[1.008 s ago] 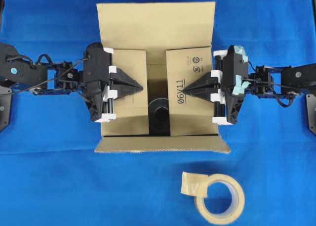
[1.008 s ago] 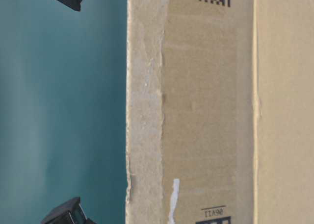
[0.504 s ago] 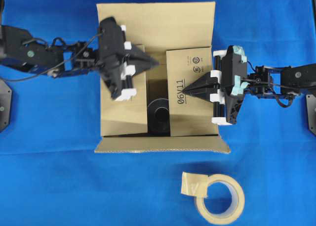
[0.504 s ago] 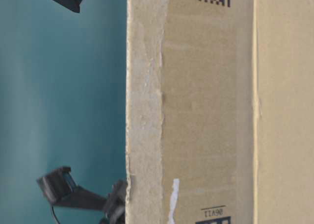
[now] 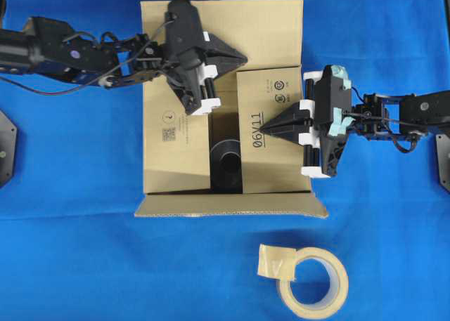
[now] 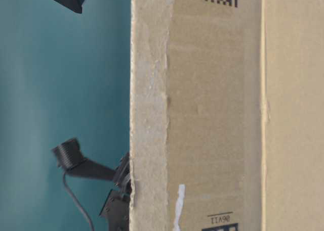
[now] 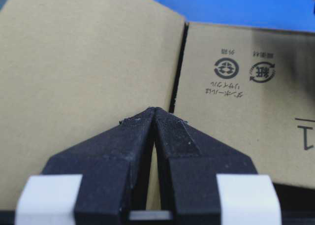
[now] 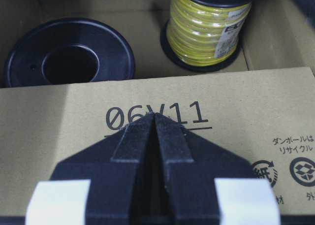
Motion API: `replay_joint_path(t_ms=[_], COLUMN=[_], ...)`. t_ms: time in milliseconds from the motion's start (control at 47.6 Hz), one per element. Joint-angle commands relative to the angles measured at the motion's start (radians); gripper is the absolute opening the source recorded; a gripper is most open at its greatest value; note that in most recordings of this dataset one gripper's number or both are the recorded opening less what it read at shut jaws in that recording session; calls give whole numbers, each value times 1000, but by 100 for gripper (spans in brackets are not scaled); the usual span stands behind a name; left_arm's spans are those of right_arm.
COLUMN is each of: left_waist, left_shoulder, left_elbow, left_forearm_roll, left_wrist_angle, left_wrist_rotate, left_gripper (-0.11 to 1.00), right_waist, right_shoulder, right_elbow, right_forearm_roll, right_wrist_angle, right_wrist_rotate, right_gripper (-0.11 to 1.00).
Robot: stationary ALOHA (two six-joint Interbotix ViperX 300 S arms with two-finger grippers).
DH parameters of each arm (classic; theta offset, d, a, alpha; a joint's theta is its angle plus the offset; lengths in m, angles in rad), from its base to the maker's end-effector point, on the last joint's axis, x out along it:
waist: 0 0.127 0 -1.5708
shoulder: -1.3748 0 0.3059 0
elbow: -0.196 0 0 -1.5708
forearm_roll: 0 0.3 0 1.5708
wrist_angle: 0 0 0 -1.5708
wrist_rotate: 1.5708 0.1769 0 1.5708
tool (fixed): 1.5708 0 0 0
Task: Close the cardboard box.
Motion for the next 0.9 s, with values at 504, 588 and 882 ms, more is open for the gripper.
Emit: replay_joint_path(t_ms=[504,588,882], left_waist=[-6,-9,-18], left_shoulder=[6,5,0], left_elbow=[-17,-12,-3], left_forearm_roll=[2,2,2], left_wrist_angle=[-9,-8,-8], left_wrist_rotate=[0,-2,-3], left_gripper=[0,0,0], right_waist=[3,9,101], right_shoulder=[-91,-140,-334], right_elbow=[-20,-20,-9], right_forearm_roll=[2,2,2], right_wrist_angle=[40,72,132], right_wrist_rotate=[8,9,11], right_gripper=[0,0,0])
